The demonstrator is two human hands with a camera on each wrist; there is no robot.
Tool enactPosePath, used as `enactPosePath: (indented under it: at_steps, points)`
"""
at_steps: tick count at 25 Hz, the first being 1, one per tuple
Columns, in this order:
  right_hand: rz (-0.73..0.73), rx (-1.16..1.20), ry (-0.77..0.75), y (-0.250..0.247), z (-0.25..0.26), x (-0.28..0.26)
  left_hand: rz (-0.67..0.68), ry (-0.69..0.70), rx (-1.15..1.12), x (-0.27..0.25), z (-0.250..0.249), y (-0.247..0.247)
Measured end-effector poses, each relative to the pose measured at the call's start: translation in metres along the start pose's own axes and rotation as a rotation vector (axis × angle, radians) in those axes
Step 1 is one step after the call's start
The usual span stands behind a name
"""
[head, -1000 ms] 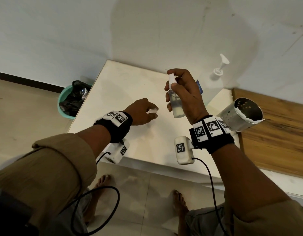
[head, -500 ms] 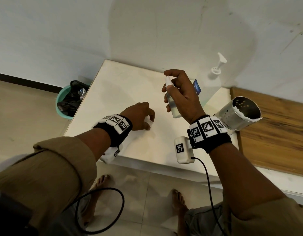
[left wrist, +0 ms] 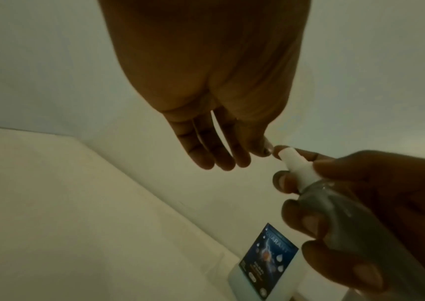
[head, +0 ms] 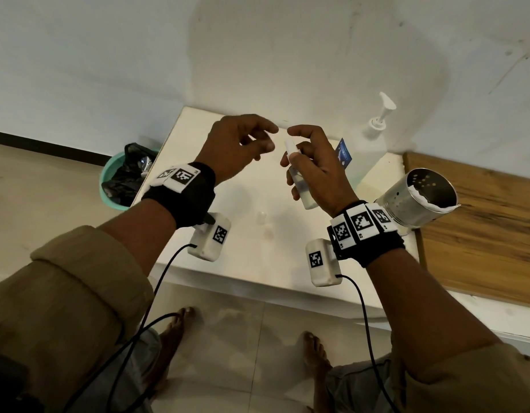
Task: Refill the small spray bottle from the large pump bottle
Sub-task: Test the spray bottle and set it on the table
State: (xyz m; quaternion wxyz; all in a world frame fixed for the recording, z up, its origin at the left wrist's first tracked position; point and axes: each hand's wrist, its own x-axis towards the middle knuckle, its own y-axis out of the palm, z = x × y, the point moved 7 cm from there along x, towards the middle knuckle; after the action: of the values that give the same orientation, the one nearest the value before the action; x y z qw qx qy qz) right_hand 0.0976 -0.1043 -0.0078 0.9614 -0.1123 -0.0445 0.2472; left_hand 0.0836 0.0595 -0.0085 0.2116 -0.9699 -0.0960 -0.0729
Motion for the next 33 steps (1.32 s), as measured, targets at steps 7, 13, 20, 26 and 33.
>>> enactPosePath:
  at_steps: [7, 13, 20, 26, 33]
  points:
    - [0.064, 0.049, 0.039, 0.007, 0.000, -0.002, 0.056, 0.058, -0.110, -0.002, -0.016, 0.006]
    - [0.086, 0.103, 0.051, 0.008, 0.005, -0.003, 0.040, 0.086, -0.095, -0.001, -0.019, 0.003]
    - [0.098, 0.228, 0.102, 0.010, 0.007, -0.005, 0.056, 0.122, -0.169, -0.002, -0.020, 0.003]
    - [0.132, 0.356, 0.113, 0.014, 0.010, -0.003, 0.061, 0.113, -0.282, -0.002, -0.019, 0.004]
    - [0.137, 0.380, 0.100, 0.015, 0.012, -0.002, 0.071, 0.062, -0.308, -0.002, -0.015, 0.006]
